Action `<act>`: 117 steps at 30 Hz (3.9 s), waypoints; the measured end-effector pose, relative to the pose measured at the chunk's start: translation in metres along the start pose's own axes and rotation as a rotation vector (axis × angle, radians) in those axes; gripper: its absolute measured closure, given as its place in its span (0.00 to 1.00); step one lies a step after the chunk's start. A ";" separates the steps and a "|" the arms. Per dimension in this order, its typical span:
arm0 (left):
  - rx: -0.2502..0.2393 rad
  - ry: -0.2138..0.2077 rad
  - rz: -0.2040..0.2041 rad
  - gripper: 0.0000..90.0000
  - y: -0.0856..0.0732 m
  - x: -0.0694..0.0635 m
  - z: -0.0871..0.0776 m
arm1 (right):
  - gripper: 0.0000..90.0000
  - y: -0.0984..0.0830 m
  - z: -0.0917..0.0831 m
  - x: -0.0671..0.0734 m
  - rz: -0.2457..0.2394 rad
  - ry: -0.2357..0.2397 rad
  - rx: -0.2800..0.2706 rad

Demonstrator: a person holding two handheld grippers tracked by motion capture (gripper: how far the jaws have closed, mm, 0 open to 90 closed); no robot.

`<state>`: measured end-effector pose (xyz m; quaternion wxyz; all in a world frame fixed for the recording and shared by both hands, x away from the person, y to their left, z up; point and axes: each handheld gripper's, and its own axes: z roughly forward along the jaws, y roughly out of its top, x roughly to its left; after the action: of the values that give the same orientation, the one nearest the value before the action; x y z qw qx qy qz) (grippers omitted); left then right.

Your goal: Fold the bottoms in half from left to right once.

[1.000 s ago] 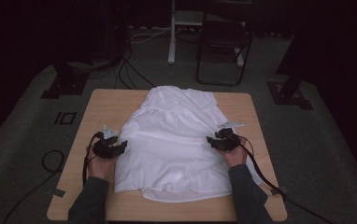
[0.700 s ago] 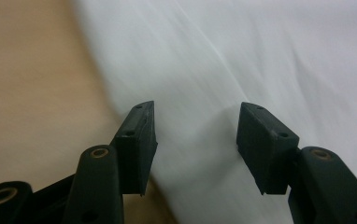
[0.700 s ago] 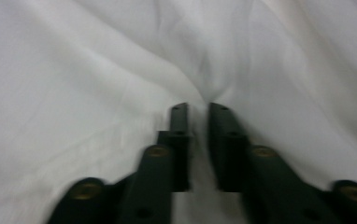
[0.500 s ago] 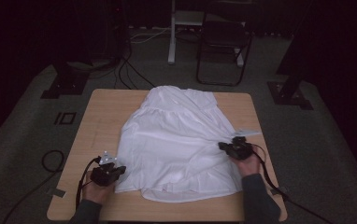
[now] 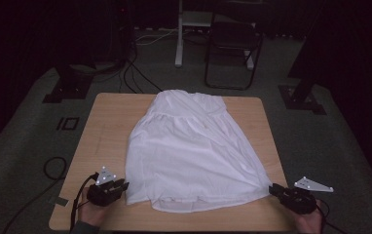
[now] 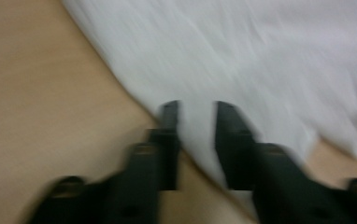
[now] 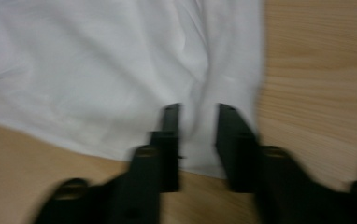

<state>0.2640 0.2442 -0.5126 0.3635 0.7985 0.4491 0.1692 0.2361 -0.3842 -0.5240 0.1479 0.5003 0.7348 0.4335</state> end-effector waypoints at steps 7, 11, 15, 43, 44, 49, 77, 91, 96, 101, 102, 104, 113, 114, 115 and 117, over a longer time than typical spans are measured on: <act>-0.059 0.104 -0.024 0.51 0.050 0.035 0.037 | 0.51 0.051 0.025 0.003 -0.046 -0.040 -0.059; -0.055 0.143 -0.114 0.49 0.081 0.062 0.072 | 0.50 0.085 0.077 0.006 -0.083 -0.033 -0.028; 0.002 0.179 -0.179 0.48 0.095 0.080 0.109 | 0.50 0.110 0.131 0.008 -0.106 -0.035 0.031; 0.061 0.004 0.000 0.98 -0.003 0.003 0.030 | 0.99 0.018 0.071 0.043 -0.031 -0.053 0.153; 0.068 -0.001 0.009 0.98 -0.007 -0.002 0.024 | 0.99 0.014 0.067 0.045 -0.033 -0.052 0.157; 0.037 -0.009 0.005 0.75 -0.013 -0.003 0.014 | 0.90 0.009 0.051 0.056 -0.077 -0.028 0.203; 0.105 0.047 0.072 0.99 0.066 0.002 0.096 | 0.98 0.142 0.157 0.055 -0.172 -0.175 0.070; 0.016 0.045 -0.014 0.47 0.119 0.013 0.127 | 0.88 0.116 0.187 0.022 -0.050 -0.172 0.170; 0.056 0.045 -0.045 0.64 0.113 0.020 0.153 | 0.89 0.113 0.186 0.023 -0.076 -0.173 0.158; 0.042 0.029 -0.049 0.98 0.095 0.020 0.137 | 0.93 0.104 0.176 0.026 -0.092 -0.176 0.153; 0.039 0.029 -0.049 0.98 0.091 0.019 0.132 | 0.94 0.101 0.173 0.027 -0.101 -0.177 0.155; 0.037 0.023 -0.053 0.98 0.081 0.014 0.122 | 0.94 0.094 0.164 0.030 -0.109 -0.169 0.158; 0.084 -0.022 0.073 0.98 0.038 -0.025 0.074 | 0.99 0.049 0.110 0.056 -0.149 -0.118 0.186; 0.082 -0.023 0.084 0.98 0.033 -0.029 0.069 | 0.99 0.046 0.107 0.058 -0.153 -0.115 0.189; 0.078 -0.025 0.084 0.97 0.031 -0.031 0.067 | 0.99 0.042 0.102 0.060 -0.155 -0.107 0.199; 0.056 -0.017 0.089 0.88 0.030 -0.031 0.065 | 0.92 0.042 0.098 0.063 -0.149 -0.093 0.227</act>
<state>0.3038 0.1808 -0.5327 0.3369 0.8289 0.4146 0.1657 0.2962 -0.2768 -0.5343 0.1560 0.4775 0.8065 0.3118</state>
